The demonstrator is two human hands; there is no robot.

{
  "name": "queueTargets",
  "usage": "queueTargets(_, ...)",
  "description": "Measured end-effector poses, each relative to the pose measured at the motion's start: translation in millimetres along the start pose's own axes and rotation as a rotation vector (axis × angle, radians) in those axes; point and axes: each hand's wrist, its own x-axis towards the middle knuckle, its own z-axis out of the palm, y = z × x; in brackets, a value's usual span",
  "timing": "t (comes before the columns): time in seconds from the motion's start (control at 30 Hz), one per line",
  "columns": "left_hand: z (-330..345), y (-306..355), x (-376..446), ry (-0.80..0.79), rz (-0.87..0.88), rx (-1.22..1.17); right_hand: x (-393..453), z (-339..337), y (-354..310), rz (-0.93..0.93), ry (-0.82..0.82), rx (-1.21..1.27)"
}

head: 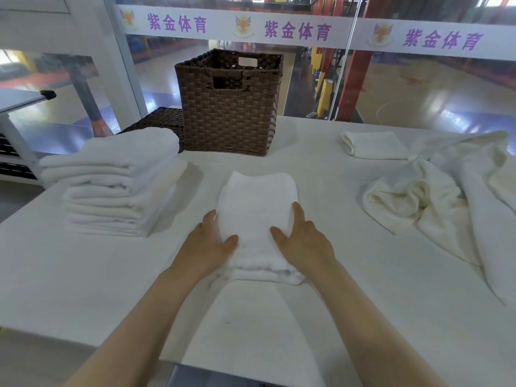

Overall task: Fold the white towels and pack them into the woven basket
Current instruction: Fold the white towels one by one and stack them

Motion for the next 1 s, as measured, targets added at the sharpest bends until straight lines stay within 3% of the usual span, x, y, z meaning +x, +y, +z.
queueTargets(0.17,-3.5,6.4,-3.0,-0.091,-0.086,-0.029,-7.8,0.8,1.2,0.003,0.018,-0.043)
queueTargets(0.67,-10.4,9.1,-12.3,-0.308,-0.114,-0.141,-25.0,5.1,3.4,-0.016,0.075,-0.023)
queueTargets(1.0,-0.3,14.6,-20.3,-0.109,0.045,-0.162,-29.0,-0.9,7.3,-0.081,0.091,0.047)
